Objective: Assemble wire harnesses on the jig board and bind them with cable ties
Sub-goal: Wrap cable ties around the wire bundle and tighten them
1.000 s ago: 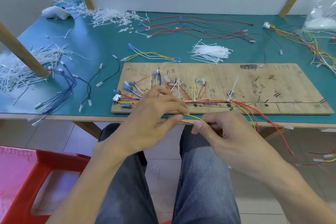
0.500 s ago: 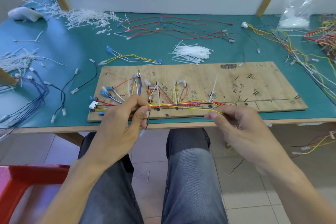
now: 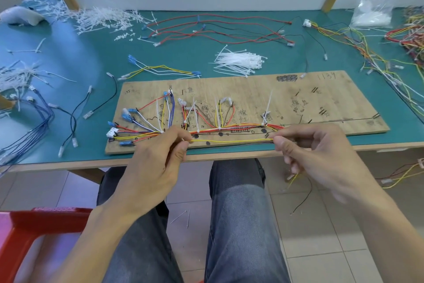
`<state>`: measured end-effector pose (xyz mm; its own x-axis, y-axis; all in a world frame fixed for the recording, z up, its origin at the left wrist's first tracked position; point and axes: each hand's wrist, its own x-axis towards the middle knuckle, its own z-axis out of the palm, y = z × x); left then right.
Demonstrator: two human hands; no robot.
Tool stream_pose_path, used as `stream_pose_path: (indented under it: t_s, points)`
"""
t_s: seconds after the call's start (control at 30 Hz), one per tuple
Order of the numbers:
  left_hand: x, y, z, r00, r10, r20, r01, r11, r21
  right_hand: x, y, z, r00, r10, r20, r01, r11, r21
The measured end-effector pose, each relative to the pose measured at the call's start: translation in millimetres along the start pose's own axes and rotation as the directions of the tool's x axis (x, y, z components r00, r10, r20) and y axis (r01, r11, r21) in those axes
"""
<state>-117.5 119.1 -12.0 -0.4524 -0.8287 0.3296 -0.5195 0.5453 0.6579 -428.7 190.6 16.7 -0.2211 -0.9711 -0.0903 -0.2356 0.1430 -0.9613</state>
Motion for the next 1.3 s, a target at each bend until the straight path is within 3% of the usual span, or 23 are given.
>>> stream_pose_path:
  t_s: [0.27,0.43,0.6,1.03,1.17,1.3]
  points:
    - [14,3,2,0.998,-0.045,-0.033,0.047,0.997,0.065,36,-10,-6,0.983,-0.181,-0.034,0.161,0.937,-0.310]
    - [5,-1,5,0.996,-0.053,-0.078,0.062,0.991,0.120,44,5,-4,0.980,-0.201,0.001,0.180,0.871,-0.458]
    - [3,-3,7,0.995,-0.077,-0.066,0.084,0.991,0.104,46,14,-3,0.977,-0.212,-0.016,0.182,0.873,-0.453]
    - [3,-3,1,0.984,-0.167,-0.054,0.170,0.984,0.058,45,3,-2,0.976,-0.208,0.071,0.204,0.738,-0.644]
    - [11,2,-1,0.989,-0.143,-0.039,0.147,0.976,0.159,44,1,-2,0.982,-0.172,0.078,0.182,0.747,-0.639]
    - [25,10,-6,0.993,-0.071,0.091,0.037,0.942,0.332,44,0,0,0.981,-0.176,0.082,0.186,0.731,-0.656]
